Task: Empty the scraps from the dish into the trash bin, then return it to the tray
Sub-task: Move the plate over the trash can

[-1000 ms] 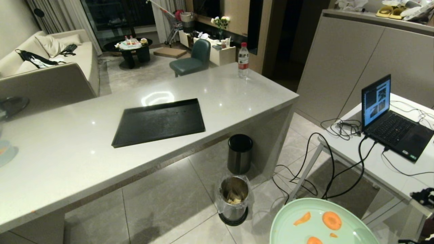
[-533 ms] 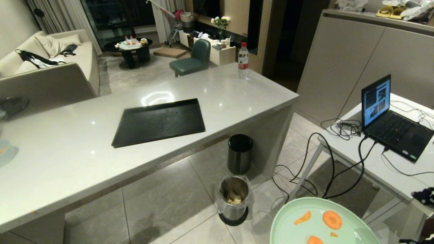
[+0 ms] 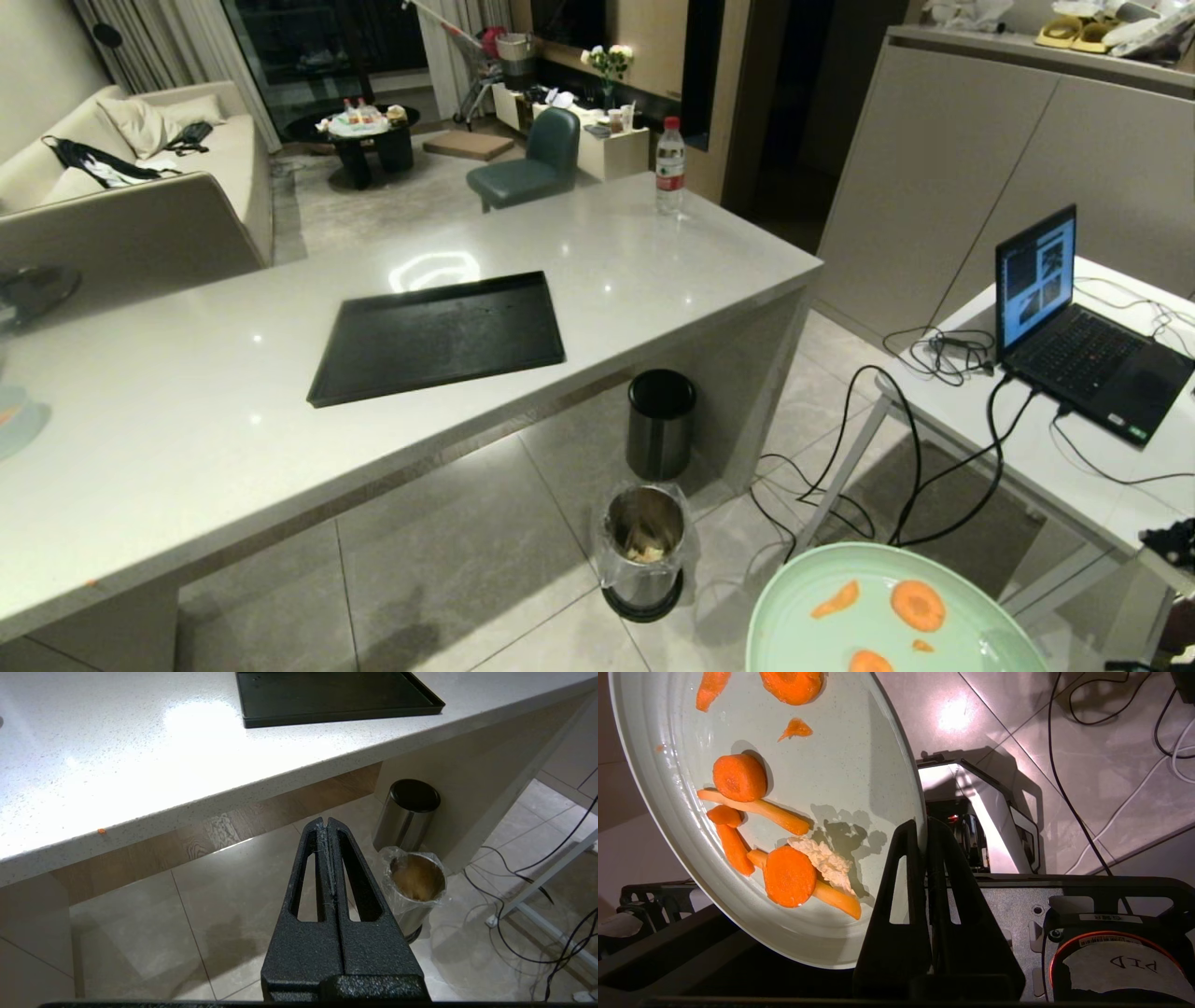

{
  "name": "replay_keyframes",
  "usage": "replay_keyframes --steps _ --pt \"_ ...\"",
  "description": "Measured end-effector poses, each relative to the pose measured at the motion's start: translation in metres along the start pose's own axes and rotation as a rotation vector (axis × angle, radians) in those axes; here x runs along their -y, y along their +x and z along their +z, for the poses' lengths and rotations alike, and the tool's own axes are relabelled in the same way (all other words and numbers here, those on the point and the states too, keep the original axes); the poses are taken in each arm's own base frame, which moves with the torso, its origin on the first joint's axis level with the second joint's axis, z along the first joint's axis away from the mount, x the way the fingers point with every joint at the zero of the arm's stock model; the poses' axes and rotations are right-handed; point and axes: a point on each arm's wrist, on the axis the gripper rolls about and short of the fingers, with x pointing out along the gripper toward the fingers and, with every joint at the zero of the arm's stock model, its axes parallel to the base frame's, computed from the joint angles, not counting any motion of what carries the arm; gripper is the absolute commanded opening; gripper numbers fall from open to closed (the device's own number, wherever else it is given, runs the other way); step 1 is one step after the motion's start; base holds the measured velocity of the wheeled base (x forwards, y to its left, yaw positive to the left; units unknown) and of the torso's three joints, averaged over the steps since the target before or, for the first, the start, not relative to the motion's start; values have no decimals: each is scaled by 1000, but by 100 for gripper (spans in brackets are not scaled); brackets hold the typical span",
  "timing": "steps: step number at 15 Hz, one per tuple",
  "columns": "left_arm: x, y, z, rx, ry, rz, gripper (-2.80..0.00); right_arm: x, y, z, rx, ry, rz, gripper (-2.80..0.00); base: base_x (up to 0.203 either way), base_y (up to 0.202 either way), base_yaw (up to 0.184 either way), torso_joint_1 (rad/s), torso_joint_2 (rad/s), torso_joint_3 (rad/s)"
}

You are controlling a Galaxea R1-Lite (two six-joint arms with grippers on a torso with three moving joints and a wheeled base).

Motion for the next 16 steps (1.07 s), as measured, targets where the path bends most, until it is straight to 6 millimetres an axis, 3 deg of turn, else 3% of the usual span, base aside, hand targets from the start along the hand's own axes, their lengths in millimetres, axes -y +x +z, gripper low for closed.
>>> replay_keyframes --steps 12,16 --pt "0 0 0 0 0 0 -280 3 -3 -3 6 2 8 -280 0 0 0 0 0 0" --pt "0 0 0 1 0 0 -280 3 -3 -3 12 3 11 -280 0 0 0 -107 252 160"
